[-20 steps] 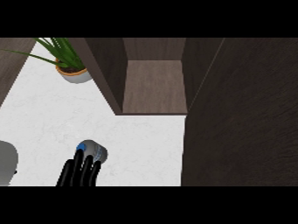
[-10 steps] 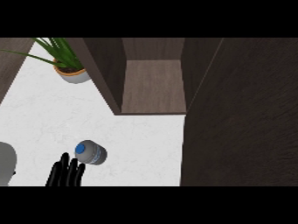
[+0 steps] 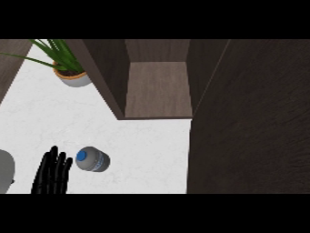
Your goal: Pick up the bottled water, place it into the cabinet and close the cabinet
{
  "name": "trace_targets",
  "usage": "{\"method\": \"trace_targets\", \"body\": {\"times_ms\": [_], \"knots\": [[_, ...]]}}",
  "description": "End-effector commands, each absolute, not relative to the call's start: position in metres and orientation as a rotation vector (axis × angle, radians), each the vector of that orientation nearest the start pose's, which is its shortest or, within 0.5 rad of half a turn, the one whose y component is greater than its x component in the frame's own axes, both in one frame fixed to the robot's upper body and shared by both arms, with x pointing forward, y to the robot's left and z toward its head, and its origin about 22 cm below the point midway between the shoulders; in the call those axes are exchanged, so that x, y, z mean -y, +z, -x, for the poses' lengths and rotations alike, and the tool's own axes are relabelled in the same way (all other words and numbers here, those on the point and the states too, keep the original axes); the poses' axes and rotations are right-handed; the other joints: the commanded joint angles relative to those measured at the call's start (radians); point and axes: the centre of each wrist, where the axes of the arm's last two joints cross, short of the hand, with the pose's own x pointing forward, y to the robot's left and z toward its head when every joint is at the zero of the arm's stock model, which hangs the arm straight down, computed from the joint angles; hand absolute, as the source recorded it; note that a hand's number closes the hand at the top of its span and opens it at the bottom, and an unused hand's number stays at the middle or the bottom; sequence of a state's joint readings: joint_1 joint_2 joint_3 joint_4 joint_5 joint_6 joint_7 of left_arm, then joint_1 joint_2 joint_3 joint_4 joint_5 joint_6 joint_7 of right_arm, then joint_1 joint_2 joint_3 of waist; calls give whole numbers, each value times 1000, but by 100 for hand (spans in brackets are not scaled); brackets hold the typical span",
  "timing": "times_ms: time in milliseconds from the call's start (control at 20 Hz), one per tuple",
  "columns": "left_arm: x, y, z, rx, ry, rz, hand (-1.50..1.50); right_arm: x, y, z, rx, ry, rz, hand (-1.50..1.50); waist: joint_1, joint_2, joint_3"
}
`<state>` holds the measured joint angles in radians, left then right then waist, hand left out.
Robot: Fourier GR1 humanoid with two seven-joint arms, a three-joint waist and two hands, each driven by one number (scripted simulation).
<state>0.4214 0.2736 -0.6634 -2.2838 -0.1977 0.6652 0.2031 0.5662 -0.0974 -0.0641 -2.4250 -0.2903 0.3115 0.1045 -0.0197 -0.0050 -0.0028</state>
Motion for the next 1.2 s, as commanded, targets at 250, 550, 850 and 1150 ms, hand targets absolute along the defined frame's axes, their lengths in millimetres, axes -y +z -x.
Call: {"method": "trace_targets", "body": {"times_ms": [250, 550, 850, 1150], "knots": [[-197, 50, -123, 1644, 89, -164, -150, 270, 157, -58, 1908, 108, -235, -150, -2, -1, 0], [-222, 10, -147, 1613, 94, -201, -150, 268, 151, -65, 1914, 93, -249, -150, 5, 3, 0], [-240, -15, -167, 1572, 115, -212, -150, 276, 154, -54, 1899, 108, -246, -150, -2, 4, 0], [-244, -43, -171, 1512, 113, -183, -150, 277, 149, -45, 1922, 104, -264, -150, -8, 2, 1]]}}
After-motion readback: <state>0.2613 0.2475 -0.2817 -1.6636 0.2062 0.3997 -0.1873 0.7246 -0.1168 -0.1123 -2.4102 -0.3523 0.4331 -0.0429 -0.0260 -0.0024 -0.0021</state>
